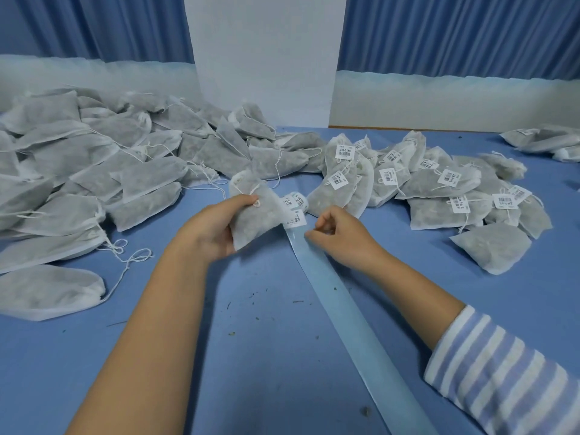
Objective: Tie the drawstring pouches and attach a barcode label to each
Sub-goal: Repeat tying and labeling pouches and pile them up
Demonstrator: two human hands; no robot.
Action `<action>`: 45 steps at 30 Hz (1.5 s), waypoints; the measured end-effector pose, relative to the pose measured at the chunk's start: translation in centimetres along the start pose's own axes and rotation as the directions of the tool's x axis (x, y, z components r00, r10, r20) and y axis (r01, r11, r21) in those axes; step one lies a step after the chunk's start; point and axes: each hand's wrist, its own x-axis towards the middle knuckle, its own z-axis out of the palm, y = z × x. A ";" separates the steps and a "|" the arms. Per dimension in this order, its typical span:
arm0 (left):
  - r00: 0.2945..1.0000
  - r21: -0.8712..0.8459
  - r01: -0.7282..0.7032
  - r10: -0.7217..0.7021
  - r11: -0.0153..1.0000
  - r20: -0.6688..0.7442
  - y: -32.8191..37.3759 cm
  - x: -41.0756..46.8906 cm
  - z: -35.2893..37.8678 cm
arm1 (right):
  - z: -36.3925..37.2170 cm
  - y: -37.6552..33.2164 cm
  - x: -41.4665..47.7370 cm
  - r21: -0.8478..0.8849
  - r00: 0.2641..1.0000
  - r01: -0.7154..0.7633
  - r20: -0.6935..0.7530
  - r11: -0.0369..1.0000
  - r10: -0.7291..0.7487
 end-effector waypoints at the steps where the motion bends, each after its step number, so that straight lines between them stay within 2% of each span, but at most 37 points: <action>1: 0.999 -0.041 0.037 -0.035 0.998 0.038 -0.1 0.0 0.0 | 0.2 0.0 -0.1 0.012 1.000 0.013 0.000 1.000 -0.013; 6: 0.971 -0.205 0.152 -0.107 0.967 0.215 -0.4 0.1 0.5 | 0.2 -0.3 -0.3 0.164 0.996 0.081 0.021 0.983 -0.086; 12: 0.954 -0.294 0.219 -0.141 0.930 0.264 -0.7 0.2 1.0 | 0.0 -0.3 -0.3 0.149 0.987 0.117 0.095 0.982 -0.132; 20: 0.933 -0.279 0.271 -0.179 0.921 0.313 -0.9 0.7 0.8 | -0.2 -0.1 -0.1 0.145 0.984 0.146 0.078 0.979 -0.159; 24: 0.930 -0.247 0.260 -0.174 0.933 0.324 -0.7 0.6 0.7 | -0.1 -0.4 -0.2 0.181 0.983 0.184 -0.004 0.966 -0.186; 28: 0.935 -0.206 0.232 -0.159 0.951 0.318 -0.6 0.3 0.6 | -0.2 -1.0 -0.2 0.206 0.984 0.166 0.033 0.964 -0.176; 37: 0.930 -0.163 0.196 -0.131 0.967 0.342 -0.7 0.1 1.1 | 0.3 0.1 -0.3 0.038 0.949 0.305 -0.102 0.952 -0.300; 45: 0.929 -0.158 0.196 -0.132 0.968 0.346 -0.8 -0.3 1.5 | 0.1 0.1 -0.4 -0.198 0.899 0.378 -0.156 0.904 -0.410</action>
